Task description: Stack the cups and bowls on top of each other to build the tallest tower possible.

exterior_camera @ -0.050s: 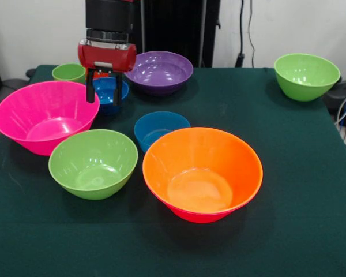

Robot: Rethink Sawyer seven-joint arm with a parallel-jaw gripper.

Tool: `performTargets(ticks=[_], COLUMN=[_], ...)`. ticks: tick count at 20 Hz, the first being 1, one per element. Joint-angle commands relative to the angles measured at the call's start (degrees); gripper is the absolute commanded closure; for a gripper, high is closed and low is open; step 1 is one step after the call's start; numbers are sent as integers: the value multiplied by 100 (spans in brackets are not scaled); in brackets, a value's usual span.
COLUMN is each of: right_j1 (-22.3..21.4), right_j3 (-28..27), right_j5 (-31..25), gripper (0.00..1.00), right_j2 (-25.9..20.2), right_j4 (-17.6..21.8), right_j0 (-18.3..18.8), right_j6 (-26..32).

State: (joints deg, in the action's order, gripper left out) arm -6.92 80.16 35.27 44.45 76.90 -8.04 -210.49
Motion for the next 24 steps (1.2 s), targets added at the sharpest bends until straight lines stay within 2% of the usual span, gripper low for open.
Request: performTargets(ticks=[1, 13, 24], right_j1=[241, 397, 423], right_j3=[57, 215, 168], right_j5=[-411, -372, -403], gripper=[0, 0, 0], right_j2=[-1120, -1297, -1537], right_j4=[-133, -96, -195], right_j0=[164, 238, 390], right_j6=[-928, -921, -625])
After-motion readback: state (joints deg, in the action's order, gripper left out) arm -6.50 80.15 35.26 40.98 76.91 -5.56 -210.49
